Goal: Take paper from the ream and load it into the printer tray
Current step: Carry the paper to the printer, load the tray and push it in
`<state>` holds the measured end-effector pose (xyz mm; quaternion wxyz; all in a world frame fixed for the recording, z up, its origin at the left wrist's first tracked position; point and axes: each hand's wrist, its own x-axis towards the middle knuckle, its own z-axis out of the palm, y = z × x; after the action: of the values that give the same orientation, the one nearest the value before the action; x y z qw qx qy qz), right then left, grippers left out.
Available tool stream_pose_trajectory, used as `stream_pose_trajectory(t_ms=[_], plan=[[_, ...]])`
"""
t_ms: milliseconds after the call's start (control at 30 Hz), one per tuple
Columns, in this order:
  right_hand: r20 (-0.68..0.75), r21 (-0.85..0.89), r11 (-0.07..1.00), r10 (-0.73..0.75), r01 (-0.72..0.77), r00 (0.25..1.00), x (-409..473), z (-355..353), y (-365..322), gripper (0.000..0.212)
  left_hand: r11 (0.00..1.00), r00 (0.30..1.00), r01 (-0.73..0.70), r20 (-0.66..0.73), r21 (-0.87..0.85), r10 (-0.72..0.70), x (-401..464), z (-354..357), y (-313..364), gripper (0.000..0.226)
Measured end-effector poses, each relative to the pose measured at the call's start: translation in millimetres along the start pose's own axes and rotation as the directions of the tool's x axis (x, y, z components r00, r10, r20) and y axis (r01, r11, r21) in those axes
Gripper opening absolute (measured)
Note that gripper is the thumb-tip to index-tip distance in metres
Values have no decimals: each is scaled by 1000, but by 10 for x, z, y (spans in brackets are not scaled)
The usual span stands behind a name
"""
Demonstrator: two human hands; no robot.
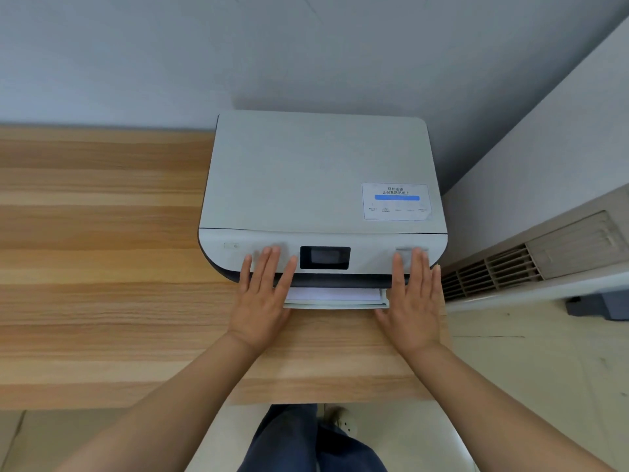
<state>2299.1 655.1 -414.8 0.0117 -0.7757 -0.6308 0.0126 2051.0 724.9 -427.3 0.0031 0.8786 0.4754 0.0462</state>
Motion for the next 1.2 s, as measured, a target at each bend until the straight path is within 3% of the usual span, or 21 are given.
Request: stream_pose_trajectory(t_ms=[333,600,833,1067,1200], plan=[[-52,24,999,38,-36,998,142,95,-30,117,997,998,-39,-49,72,42,185,197,-65,120],[-136,74,994,88,-78,987,187,217,-89,112,996,965,-17,-258,83,38,249,386,-85,108],[-189,119,990,102,-81,977,206,291,-105,109,996,934,-15,-355,83,43,287,500,-120,92],[-149,121,989,99,-82,984,189,255,-117,109,999,944,-15,-329,51,31,284,476,-112,90],[-107,129,985,126,-112,986,172,174,-144,100,1000,978,-14,-207,-14,10,257,351,-91,103]])
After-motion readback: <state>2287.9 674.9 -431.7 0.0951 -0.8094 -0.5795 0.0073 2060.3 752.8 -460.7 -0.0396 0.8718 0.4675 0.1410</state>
